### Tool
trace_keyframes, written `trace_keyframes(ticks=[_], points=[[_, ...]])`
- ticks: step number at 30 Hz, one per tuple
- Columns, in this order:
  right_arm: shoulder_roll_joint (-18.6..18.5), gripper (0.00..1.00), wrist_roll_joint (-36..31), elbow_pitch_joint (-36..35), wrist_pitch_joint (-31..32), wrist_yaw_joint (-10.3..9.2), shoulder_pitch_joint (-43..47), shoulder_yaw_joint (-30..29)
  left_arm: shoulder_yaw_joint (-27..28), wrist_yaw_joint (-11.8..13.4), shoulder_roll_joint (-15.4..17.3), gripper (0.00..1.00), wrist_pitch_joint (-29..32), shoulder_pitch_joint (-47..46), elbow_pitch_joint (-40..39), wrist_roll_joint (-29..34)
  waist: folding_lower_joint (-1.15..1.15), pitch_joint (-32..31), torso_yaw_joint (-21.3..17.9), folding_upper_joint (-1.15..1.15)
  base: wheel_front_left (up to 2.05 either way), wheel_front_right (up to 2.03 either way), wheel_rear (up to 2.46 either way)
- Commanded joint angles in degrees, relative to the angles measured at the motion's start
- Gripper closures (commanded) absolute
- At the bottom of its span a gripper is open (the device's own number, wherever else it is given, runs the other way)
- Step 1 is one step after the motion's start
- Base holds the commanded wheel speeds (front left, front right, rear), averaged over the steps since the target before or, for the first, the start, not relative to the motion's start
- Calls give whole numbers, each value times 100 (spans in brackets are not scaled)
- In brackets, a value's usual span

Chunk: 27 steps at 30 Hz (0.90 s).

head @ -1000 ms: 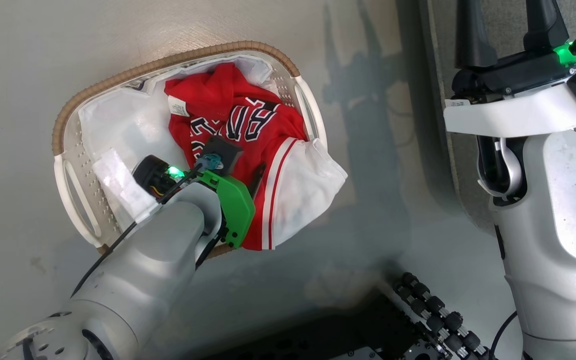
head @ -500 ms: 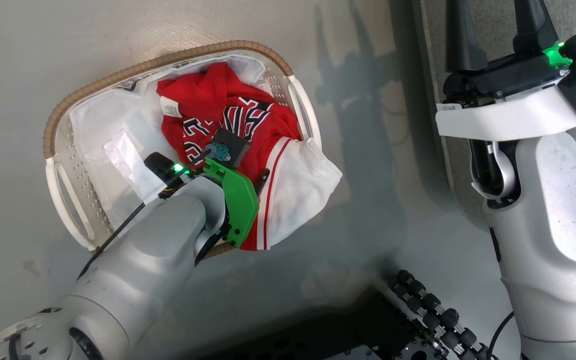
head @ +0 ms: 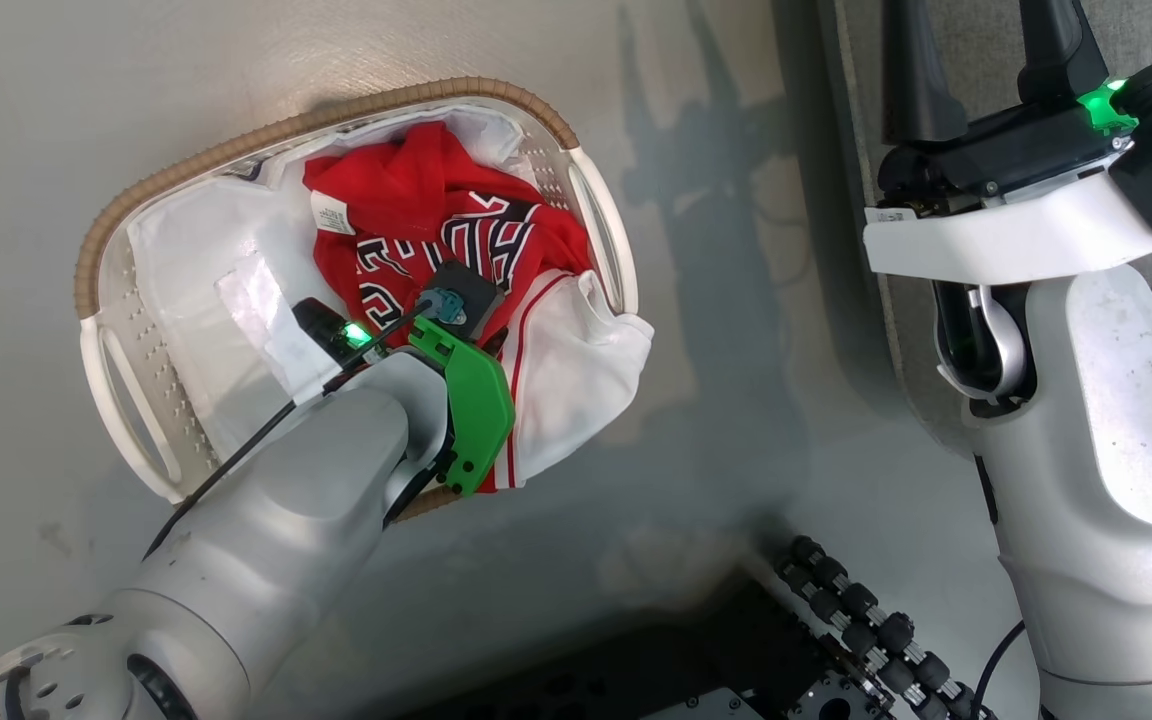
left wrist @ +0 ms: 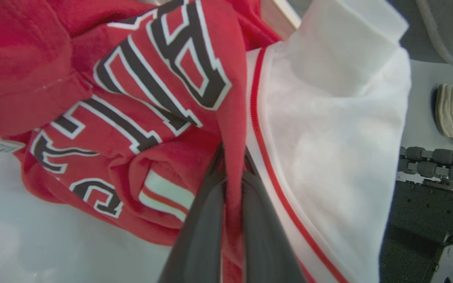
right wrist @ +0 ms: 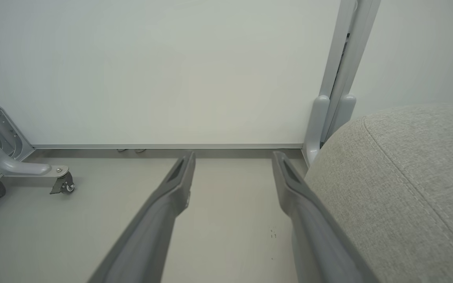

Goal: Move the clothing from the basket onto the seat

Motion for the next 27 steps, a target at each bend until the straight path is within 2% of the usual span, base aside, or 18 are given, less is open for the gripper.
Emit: trace_keyframes(ticks=[1,12,27], points=[[-19,0,-44,1,-13,-8,-46,-9,4,4,76,100,-32,40,5,37,0,-36,26,0,0,0,0],[-20,0,-137,187,-13,-8,11,-87,5,4,-22,100,-598,105,111,-52,0,-565,233,0,0,0,0],[-24,0,-325,805,-13,-8,604,-144,3,4,-94,100,-1515,632,13,-249,0,-2069,774,0,0,0,0]])
